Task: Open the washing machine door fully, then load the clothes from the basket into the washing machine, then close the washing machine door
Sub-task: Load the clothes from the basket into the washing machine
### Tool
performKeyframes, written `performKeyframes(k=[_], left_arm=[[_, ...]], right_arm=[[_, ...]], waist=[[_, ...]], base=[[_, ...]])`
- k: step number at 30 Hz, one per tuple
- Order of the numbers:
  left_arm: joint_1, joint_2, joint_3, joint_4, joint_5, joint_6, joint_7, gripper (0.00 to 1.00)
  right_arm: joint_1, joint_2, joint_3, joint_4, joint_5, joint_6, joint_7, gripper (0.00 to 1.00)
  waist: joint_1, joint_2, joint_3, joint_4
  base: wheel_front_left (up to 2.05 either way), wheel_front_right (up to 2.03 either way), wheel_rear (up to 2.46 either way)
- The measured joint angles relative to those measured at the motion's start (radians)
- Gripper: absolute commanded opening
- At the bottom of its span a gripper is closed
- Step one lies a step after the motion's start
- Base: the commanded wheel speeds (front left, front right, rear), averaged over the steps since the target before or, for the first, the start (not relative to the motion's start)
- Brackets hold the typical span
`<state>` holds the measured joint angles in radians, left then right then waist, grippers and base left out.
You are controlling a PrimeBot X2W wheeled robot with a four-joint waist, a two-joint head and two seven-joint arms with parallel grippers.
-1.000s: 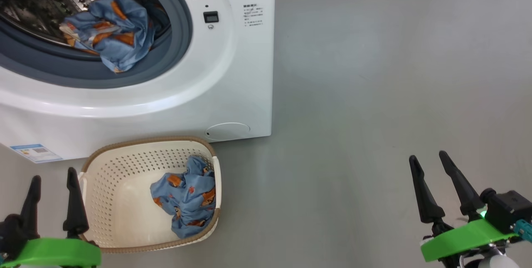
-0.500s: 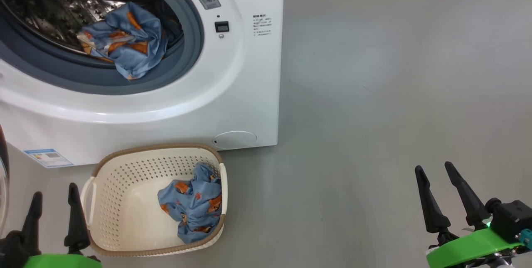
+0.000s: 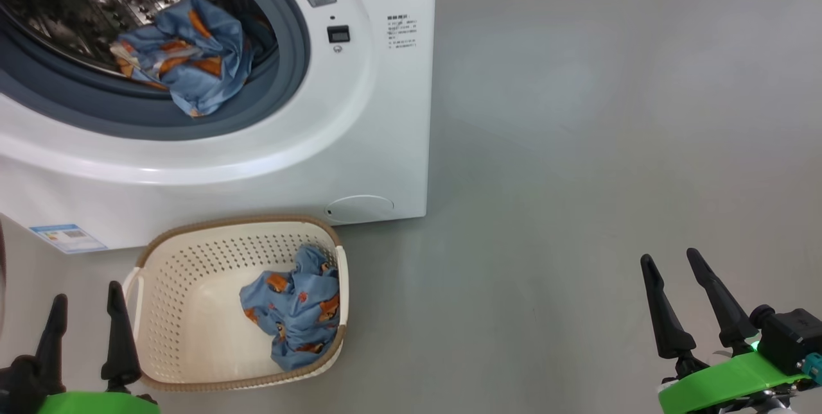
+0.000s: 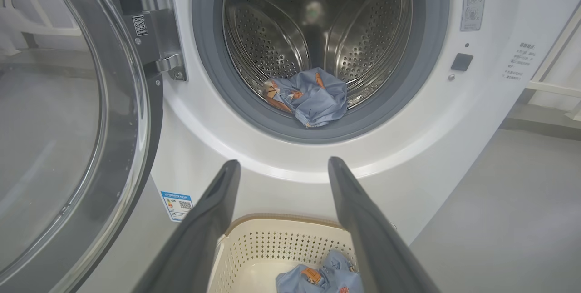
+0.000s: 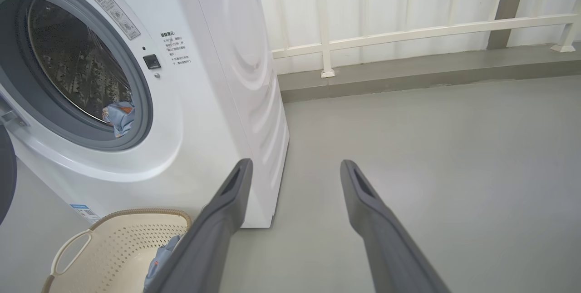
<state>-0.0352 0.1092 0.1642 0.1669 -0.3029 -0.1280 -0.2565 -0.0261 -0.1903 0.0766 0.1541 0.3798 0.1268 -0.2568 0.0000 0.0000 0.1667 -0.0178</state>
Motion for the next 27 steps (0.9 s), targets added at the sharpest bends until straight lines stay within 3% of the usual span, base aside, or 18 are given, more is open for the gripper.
performKeyframes(k=[13,27], left_arm=[[-0.040,-0.009,-0.050,0.066,0.000,0.000,0.000,1.00],[-0.193,0.001,-0.125,0.240,-0.031,0.000,0.000,1.00]], right_arm=[[-0.037,0.030,-0.006,-0.018,-0.011,0.000,0.000,1.00],[-0.129,0.062,-0.005,-0.019,-0.018,0.000,0.000,1.00]], waist=[[0.0000,0.0000,0.091,-0.005],[0.0000,0.0000,0.218,-0.018]], base=[[0.00,0.00,0.00],[0.00,0.00,0.00]])
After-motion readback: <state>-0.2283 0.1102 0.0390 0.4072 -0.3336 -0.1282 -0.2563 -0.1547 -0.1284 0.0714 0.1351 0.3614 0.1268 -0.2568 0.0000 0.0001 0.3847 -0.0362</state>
